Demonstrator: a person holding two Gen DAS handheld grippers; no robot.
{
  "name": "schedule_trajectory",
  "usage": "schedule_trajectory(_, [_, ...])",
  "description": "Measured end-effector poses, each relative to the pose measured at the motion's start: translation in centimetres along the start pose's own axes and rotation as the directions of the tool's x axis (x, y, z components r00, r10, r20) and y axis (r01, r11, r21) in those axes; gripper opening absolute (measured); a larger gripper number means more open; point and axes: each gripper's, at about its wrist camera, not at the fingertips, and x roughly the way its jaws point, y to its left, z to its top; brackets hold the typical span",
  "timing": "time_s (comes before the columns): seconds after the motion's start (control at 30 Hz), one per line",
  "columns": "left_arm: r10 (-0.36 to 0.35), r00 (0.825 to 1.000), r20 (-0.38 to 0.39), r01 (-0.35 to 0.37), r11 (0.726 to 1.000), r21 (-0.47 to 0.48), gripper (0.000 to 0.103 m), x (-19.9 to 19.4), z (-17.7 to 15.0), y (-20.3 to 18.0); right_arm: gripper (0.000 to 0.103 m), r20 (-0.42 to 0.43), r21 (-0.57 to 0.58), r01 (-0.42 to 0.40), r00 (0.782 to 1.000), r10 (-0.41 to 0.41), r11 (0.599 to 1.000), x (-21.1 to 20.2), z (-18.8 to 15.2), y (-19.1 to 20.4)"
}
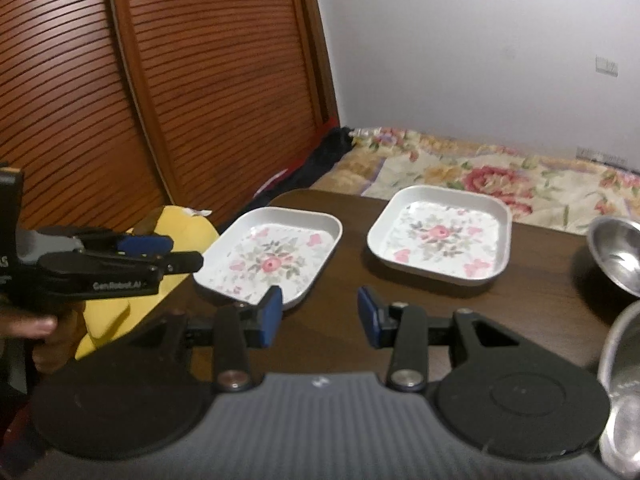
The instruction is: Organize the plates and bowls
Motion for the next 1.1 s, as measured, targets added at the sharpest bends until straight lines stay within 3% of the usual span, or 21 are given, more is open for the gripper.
schedule_trajectory(0.43, [-0.013, 0.999, -0.042, 0.012, 0.999, -0.042, 0.042, 5.6, 0.9, 4.0, 0.043, -0.12, -0.015, -0.031, 0.992, 0.029, 0.999, 7.0, 2.1, -0.5])
schedule_trajectory(0.77, [-0.048, 0.997, -0.065, 0.044, 0.997, -0.059, 0.028, 7.5, 0.1, 4.4, 0.041, -0.171, -0.004, -0.082, 0.982, 0.08, 0.997, 9.0, 2.2, -0.3])
schedule_trajectory(0.93, [-0.053, 0.996, -0.069, 0.049, 0.997, -0.064, 0.018, 7.5, -0.2, 4.3, 0.032, -0.186, 0.002, -0.088, 0.979, 0.087, 0.996, 9.7, 1.8, 0.0])
schedule_trajectory(1.1, [-0.055, 0.996, -0.067, 0.05, 0.997, -0.065, 0.016, 7.6, -0.3, 4.4, 0.027, -0.186, 0.001, -0.071, 0.98, 0.07, 0.997, 10.2, 1.7, 0.0])
